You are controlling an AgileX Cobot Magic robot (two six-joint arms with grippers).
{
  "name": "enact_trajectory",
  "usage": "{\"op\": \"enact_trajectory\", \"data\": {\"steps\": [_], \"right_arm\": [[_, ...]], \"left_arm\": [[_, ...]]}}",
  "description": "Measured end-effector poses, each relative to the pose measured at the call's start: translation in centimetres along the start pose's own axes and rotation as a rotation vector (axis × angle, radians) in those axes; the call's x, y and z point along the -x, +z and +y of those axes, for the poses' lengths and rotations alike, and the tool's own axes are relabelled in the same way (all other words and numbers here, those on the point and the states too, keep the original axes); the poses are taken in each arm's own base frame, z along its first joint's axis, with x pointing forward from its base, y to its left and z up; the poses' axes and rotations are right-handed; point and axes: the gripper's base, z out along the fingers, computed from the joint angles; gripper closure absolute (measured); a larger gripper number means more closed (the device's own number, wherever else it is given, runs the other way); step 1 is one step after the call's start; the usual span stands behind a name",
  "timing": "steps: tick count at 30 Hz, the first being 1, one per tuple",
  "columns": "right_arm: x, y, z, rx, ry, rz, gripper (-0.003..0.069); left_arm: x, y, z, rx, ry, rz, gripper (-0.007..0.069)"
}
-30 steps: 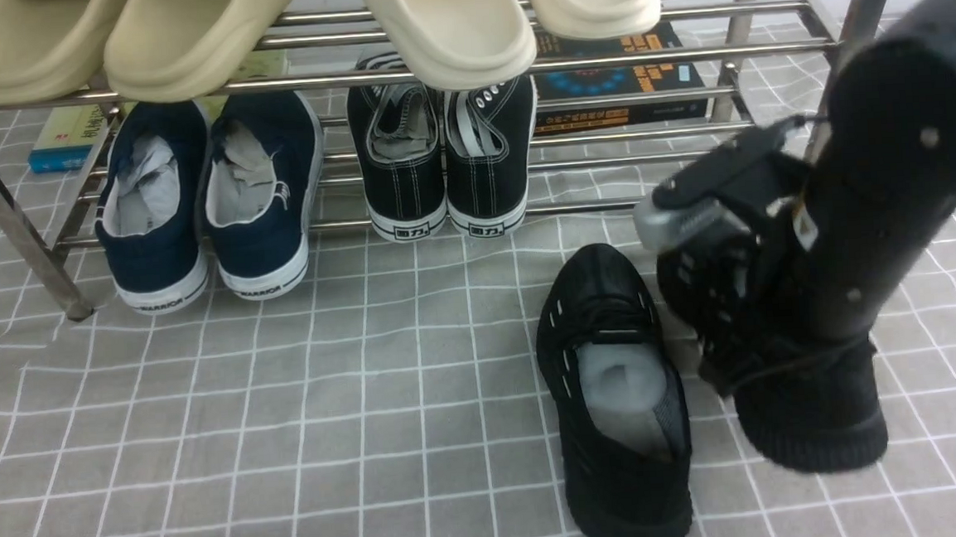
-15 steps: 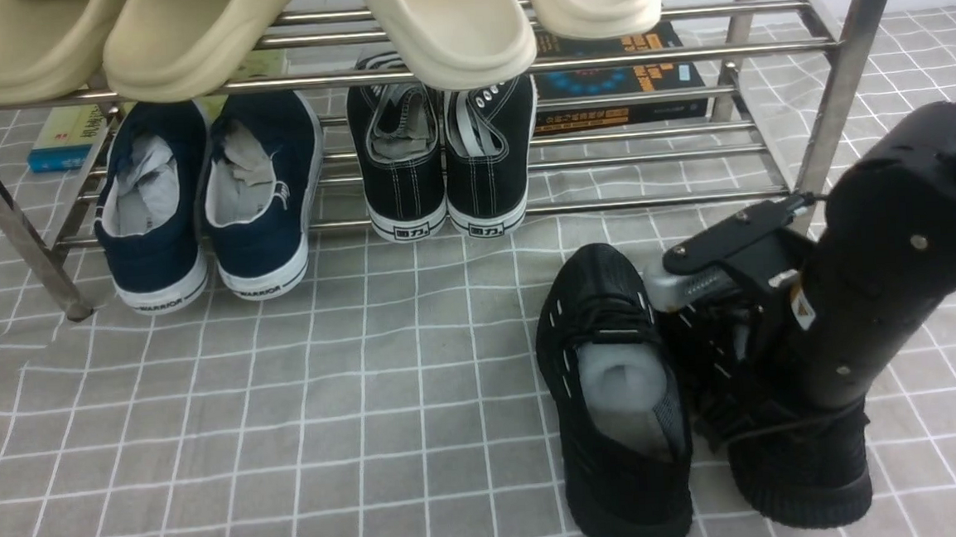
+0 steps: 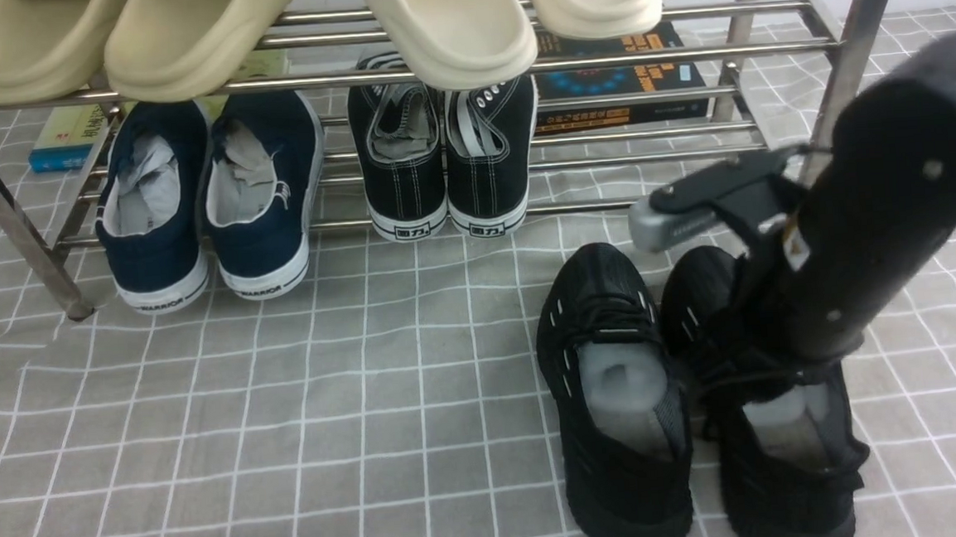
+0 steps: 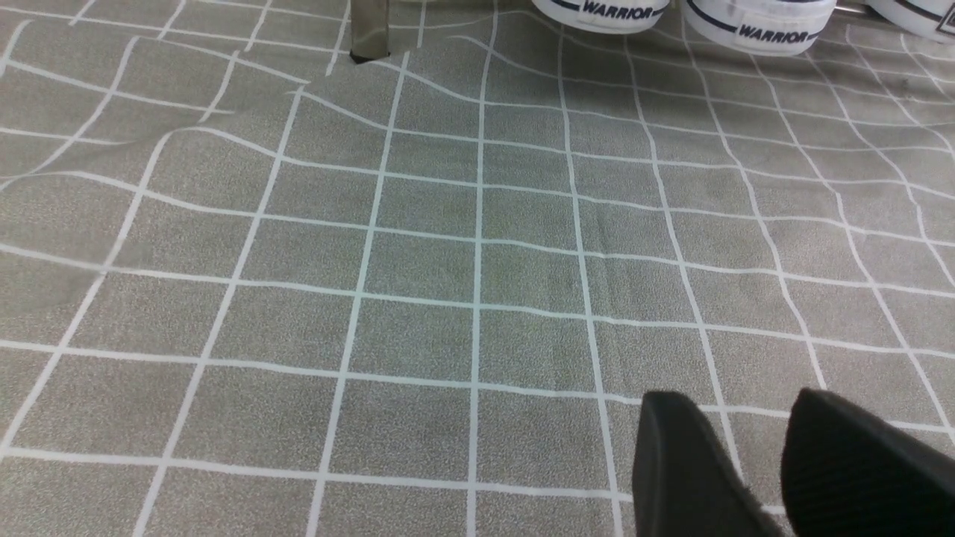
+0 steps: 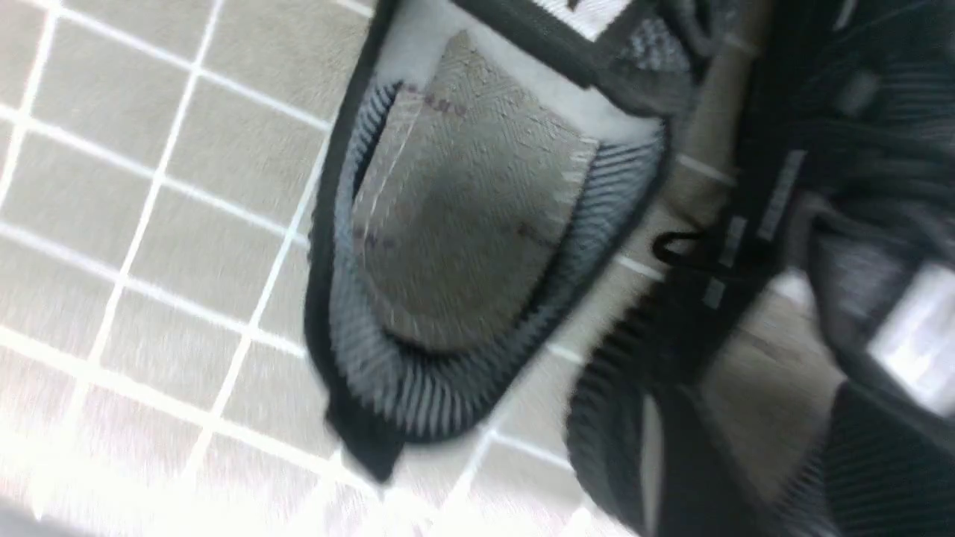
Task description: Take the shoes off the shelf with your hand from the grey coffee tablecloth.
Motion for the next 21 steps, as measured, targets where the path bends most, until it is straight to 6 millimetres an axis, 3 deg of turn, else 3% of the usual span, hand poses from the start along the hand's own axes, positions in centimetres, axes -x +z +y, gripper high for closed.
{"op": "enact_trajectory", "data": {"steps": [2, 5, 8, 12, 14, 17, 21], "right_arm": [[-0.2, -1.3, 0.0, 0.001, -0.019, -0.014, 0.0453], [-2.2, -5.3, -0.3, 0.006, -0.054, -0.050, 0.0632], [-4.5, -8.7, -0.6, 0.017, -0.060, -0.128, 0.0673], [-9.0, -11.3, -1.4, 0.037, -0.064, -0.272, 0.0673], [-11.2, -11.8, -1.7, 0.051, -0.064, -0.370, 0.0675], [-14.5, -10.7, -2.1, 0.096, -0.054, -0.558, 0.0675], [-17.2, -7.3, -2.6, 0.134, -0.040, -0.744, 0.0675]], "left_arm": [[0.0, 0.0, 0.0, 0.000, 0.000, 0.000, 0.0385], [0.0, 0.0, 0.0, 0.000, 0.001, 0.000, 0.0385], [0.0, 0.0, 0.0, 0.000, 0.001, 0.000, 0.0385], [0.0, 0.0, 0.0, 0.000, 0.001, 0.000, 0.0385], [0.0, 0.0, 0.0, 0.000, 0.001, 0.000, 0.0385], [0.0, 0.0, 0.0, 0.001, 0.002, 0.000, 0.0385], [0.0, 0.0, 0.0, 0.001, 0.003, 0.000, 0.0385]]}}
